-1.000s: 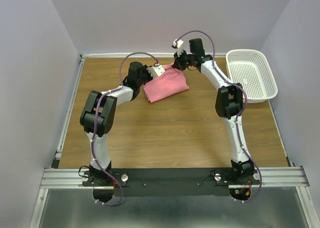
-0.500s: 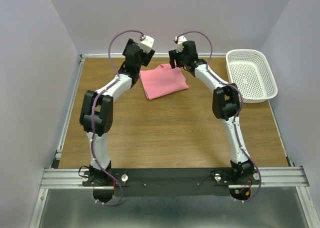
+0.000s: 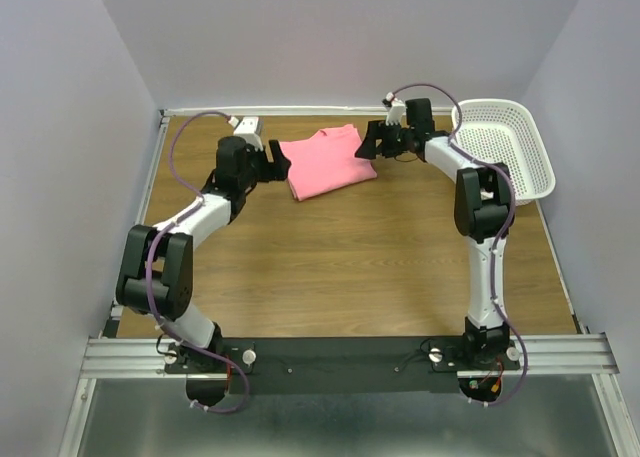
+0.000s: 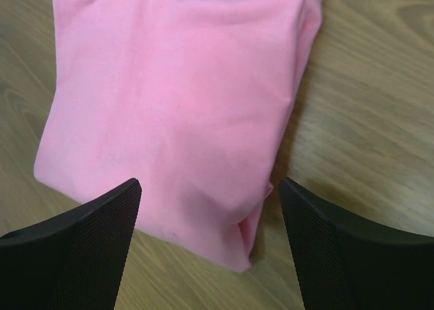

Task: Fold and stack the t-shirts

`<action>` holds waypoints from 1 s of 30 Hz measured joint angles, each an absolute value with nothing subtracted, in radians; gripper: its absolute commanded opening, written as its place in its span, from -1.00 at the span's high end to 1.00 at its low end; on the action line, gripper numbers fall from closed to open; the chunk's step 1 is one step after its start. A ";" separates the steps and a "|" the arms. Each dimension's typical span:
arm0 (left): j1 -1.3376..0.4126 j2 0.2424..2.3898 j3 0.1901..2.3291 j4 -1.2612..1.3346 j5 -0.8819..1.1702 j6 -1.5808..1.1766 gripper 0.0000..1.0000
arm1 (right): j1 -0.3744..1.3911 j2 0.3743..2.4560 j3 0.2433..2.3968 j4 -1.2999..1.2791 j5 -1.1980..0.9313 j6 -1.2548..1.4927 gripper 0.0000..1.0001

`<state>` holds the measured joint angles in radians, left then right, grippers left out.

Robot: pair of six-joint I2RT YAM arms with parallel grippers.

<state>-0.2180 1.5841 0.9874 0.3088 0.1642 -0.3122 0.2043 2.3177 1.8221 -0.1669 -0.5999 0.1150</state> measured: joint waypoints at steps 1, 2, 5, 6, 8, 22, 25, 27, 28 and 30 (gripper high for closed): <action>-0.219 1.593 0.950 0.302 0.181 -0.341 -0.69 | 0.212 2.323 1.821 -0.171 -0.604 0.124 -0.77; -0.220 1.609 0.923 0.298 0.200 -0.373 -0.68 | 0.216 2.325 1.820 -0.173 -0.608 0.131 -0.77; -0.220 1.689 0.916 0.303 0.234 -0.438 -0.69 | 0.226 2.324 1.809 -0.171 -0.615 0.133 -0.77; -0.220 1.720 0.921 0.305 0.240 -0.458 -0.69 | 0.228 2.320 1.795 -0.168 -0.615 0.130 -0.77; -0.220 1.775 0.931 0.304 0.245 -0.490 -0.69 | 0.229 2.302 1.751 -0.170 -0.614 0.118 -0.78; -0.220 2.074 1.245 0.202 0.271 -0.629 0.52 | 0.221 1.899 1.439 -0.188 -0.612 0.010 -0.80; -0.217 2.106 1.282 0.187 0.296 -0.623 1.00 | 0.218 1.818 1.388 -0.186 -0.617 -0.001 -0.80; -0.208 2.108 1.287 0.179 0.311 -0.610 1.00 | 0.215 1.763 1.348 -0.187 -0.624 -0.006 -0.80; -0.202 2.108 1.288 0.174 0.322 -0.603 1.00 | 0.213 1.739 1.324 -0.186 -0.626 -0.009 -0.81; -0.179 2.108 1.288 0.170 0.346 -0.589 1.00 | 0.207 1.710 1.291 -0.190 -0.628 -0.019 -0.81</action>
